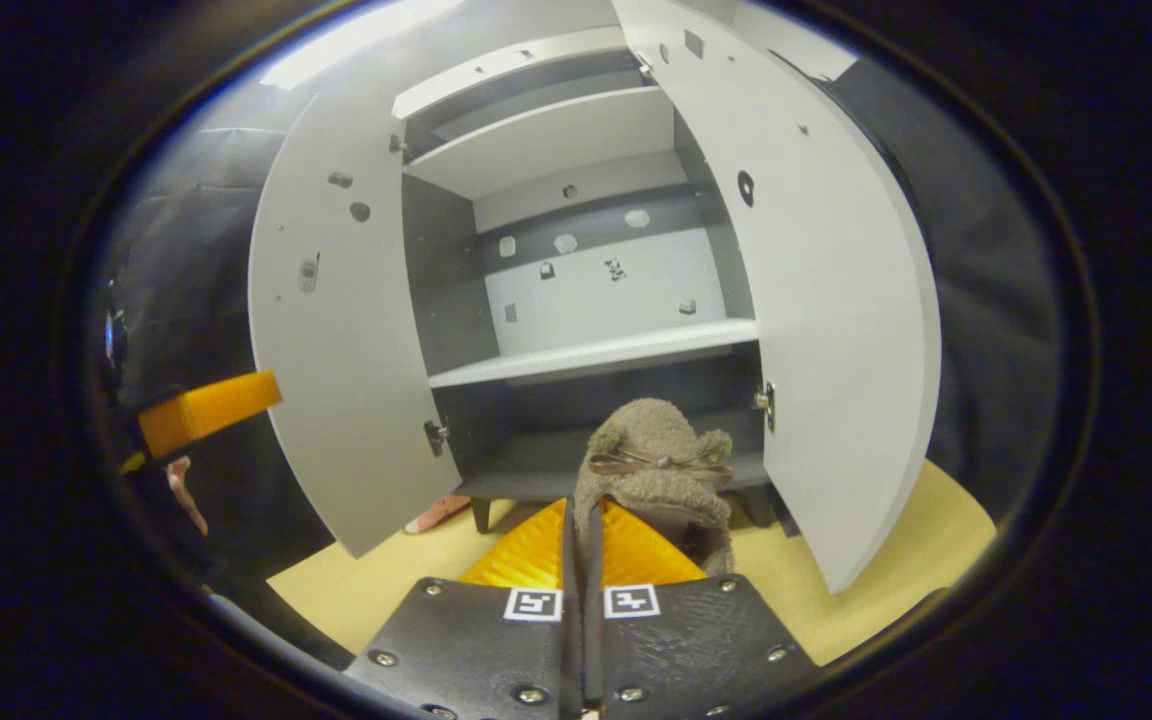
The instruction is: Grab one shoe with the right hand and put it into the shoe cabinet, grab the other shoe with the left hand and put it into the shoe cabinet; then close the right door with the right hand and the left door with the left hand.
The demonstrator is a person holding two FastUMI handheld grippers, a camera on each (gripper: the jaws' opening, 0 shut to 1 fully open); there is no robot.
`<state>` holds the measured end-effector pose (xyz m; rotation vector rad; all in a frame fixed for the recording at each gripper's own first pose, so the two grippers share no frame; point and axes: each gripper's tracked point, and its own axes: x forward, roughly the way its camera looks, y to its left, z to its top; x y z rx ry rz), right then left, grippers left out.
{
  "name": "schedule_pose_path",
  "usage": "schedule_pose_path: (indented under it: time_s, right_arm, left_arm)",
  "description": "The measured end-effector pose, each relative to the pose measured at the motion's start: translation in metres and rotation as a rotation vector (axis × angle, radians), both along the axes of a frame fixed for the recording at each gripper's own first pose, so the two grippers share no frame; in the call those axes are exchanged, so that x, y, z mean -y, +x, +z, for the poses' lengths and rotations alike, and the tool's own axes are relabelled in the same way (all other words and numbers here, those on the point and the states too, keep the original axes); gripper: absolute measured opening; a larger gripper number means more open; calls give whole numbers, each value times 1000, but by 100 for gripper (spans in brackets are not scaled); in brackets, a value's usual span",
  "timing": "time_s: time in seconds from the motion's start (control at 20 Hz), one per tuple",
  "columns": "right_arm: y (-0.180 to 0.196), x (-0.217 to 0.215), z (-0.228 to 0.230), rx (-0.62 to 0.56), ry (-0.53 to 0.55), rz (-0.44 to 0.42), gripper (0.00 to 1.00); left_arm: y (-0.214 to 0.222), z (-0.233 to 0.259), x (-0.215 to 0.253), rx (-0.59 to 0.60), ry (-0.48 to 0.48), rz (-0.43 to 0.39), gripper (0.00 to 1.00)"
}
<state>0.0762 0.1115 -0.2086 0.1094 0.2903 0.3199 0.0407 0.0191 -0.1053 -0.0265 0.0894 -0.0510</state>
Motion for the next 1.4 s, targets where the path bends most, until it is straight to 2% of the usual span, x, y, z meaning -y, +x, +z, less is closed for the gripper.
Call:
schedule_pose_path:
  time_s: [0.25,0.45,0.6,0.8,1.0,1.1,1.4]
  right_arm:
    - [31,5,65,98,-37,-10,1]
    - [66,0,112,144,-98,-21,1]
    - [89,-15,142,156,-125,8,2]
    - [128,-36,168,147,-110,13,2]
    - [174,-52,183,133,-82,11,0]
    - [203,-54,184,132,-100,-17,2]
    - [287,-63,144,68,-150,-51,2]
  left_arm:
    - [25,-6,16,-14,-60,-63,99]
    - [37,-21,18,-39,-63,-43,99]
    - [46,-32,24,-64,-40,-60,99]
    - [61,-37,21,-63,-53,-40,99]
    - [69,-47,26,-65,-58,-47,99]
    - [70,-54,27,-74,-54,-38,99]
    - [73,-67,31,-85,-67,-49,99]
